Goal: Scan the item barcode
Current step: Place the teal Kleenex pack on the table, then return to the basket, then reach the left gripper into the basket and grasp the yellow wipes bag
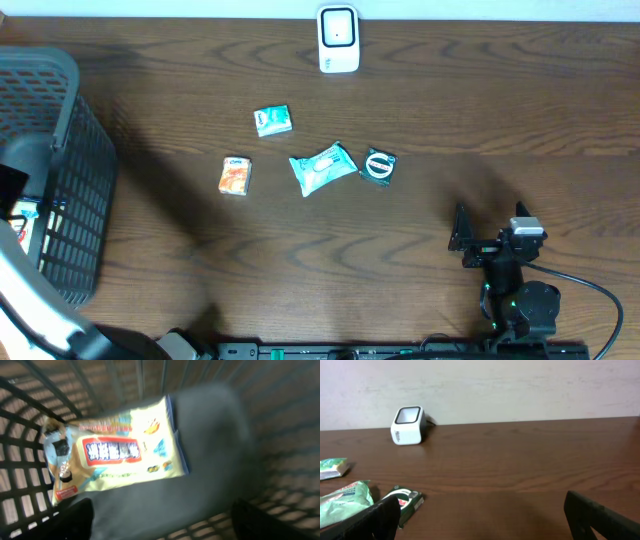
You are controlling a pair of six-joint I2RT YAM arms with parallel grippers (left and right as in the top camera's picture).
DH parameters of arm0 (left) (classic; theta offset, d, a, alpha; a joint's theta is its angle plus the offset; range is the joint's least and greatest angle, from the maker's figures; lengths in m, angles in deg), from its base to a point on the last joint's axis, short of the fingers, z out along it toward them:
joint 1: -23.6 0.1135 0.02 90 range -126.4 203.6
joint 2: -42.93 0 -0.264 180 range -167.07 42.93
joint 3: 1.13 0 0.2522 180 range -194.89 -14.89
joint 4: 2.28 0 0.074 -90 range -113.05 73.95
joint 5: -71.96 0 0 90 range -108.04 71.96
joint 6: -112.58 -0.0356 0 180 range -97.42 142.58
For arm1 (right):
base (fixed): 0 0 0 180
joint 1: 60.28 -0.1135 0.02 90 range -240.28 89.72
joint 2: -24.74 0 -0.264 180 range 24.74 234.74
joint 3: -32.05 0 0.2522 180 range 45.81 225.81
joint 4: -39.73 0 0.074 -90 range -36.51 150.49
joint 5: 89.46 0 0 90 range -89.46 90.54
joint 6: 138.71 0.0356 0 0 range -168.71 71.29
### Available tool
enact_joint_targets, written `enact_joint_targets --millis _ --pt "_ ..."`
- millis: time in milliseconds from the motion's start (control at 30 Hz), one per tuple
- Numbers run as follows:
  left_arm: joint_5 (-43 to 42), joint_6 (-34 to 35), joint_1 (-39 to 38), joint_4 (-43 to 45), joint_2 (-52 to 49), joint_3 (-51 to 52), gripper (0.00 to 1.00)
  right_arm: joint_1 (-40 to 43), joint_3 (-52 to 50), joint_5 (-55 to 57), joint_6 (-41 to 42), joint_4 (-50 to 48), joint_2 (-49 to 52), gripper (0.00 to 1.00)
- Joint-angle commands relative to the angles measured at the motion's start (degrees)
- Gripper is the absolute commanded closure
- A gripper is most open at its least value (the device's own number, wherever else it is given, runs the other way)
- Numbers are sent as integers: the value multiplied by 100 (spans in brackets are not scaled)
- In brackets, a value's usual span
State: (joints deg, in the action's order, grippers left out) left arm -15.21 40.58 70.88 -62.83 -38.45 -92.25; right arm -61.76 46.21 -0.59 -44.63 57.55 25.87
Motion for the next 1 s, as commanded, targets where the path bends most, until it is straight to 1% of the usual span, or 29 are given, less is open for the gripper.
enact_joint_targets --millis 0,100,167,433,500,700,967 --pt "-66 -820 90 -50 -645 44 10 26 -9 -11 -50 24 0 1" --pt "50 -1204 155 -66 -1169 44 10 26 -9 -11 -50 24 0 1" --pt "306 -1217 155 -46 -1397 44 8 26 -9 -11 -50 24 0 1" --pt "737 -1246 157 52 -2181 44 3 26 -9 -11 -52 24 0 1" --pt "732 -1248 168 146 -2363 44 1 26 -9 -11 -52 24 0 1" --pt "726 -1572 166 542 -3008 44 2 26 -9 -11 -52 24 0 1" --pt "726 -1613 166 715 -3713 44 1 26 -9 -11 -50 24 0 1"
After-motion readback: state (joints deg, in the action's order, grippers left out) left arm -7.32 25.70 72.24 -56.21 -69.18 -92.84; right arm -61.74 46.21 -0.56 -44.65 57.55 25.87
